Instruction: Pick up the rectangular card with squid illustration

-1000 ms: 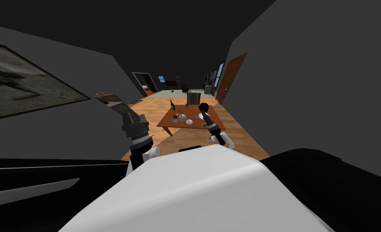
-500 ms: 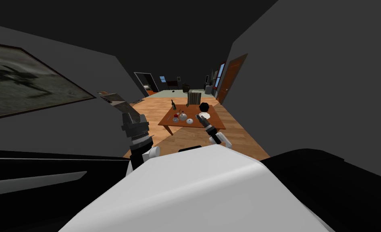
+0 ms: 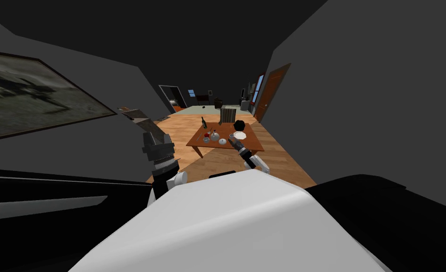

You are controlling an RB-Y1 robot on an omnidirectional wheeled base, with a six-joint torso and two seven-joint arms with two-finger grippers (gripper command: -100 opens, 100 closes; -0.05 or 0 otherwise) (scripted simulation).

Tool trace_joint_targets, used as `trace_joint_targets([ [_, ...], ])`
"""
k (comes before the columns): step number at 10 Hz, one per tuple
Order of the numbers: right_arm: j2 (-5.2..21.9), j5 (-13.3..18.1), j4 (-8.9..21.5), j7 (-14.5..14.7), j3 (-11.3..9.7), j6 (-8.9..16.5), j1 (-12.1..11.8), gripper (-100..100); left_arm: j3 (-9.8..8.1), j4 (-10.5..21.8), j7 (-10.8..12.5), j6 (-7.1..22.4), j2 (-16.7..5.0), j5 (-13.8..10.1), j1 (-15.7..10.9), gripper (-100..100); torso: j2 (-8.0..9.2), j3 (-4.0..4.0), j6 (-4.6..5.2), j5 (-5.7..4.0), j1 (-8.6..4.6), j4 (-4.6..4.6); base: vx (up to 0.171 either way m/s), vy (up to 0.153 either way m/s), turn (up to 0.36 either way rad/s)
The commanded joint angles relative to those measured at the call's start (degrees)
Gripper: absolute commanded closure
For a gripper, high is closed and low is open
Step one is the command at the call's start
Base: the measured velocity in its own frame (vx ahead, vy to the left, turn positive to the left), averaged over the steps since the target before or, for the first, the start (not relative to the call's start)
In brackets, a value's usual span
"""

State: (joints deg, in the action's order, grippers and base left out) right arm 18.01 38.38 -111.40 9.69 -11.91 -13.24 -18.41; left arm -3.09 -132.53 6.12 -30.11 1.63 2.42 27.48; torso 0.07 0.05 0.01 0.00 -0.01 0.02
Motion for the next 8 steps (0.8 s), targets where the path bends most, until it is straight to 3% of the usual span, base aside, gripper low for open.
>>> trace_joint_targets([
  [1, 0.59, 2.86, 2.69, 2.05, -1.56, 1.66, 1.2, -100, 0.0, 0.0, 0.0, 0.0, 0.0, 0.0, 0.0, 0, 0.0, 0.0, 0.0, 0.0, 0.0, 0.0, -0.019, -0.002, 0.027],
  [2, 1.33, 4.55, 4.88, 3.64, -2.77, 2.99, 2.09, -100, 0.0, 0.0, 0.0, 0.0, 0.0, 0.0, 0.0, 0, -0.01, -0.01, -0.01, 0.0, -0.01, -0.01, -0.027, -0.009, 0.049],
  [3, 1.33, 5.79, 4.91, 3.64, -2.77, 2.99, 2.09, -100, 0.0, 0.0, 0.0, 0.0, 0.0, 0.0, 0.0, 0, 0.0, 0.0, -0.01, -0.01, -0.04, 0.0, -0.021, -0.01, 0.019],
  [4, 2.02, 7.79, 7.16, 5.23, -3.99, 4.27, 2.97, -100, 0.0, 0.0, 0.0, 0.0, 0.0, 0.0, 0.0, 0, 0.0, 0.0, 0.01, -0.01, -0.04, 0.0, -0.011, -0.01, 0.019],
  [5, 2.02, 8.35, 7.16, 5.23, -3.99, 4.27, 2.97, -100, 0.0, 0.0, 0.0, 0.0, 0.0, 0.0, 0.0, 0, -0.03, -0.02, 0.0, -0.01, -0.05, -0.01, -0.003, -0.009, 0.015],
  [8, 3.25, 13.16, 11.51, 8.42, -6.41, 6.69, 4.71, -100, 0.0, 0.0, 0.0, 0.0, 0.0, 0.0, 0.0, 0, -0.09, -0.05, 0.01, -0.01, -0.05, -0.02, 0.003, -0.014, 0.019],
])
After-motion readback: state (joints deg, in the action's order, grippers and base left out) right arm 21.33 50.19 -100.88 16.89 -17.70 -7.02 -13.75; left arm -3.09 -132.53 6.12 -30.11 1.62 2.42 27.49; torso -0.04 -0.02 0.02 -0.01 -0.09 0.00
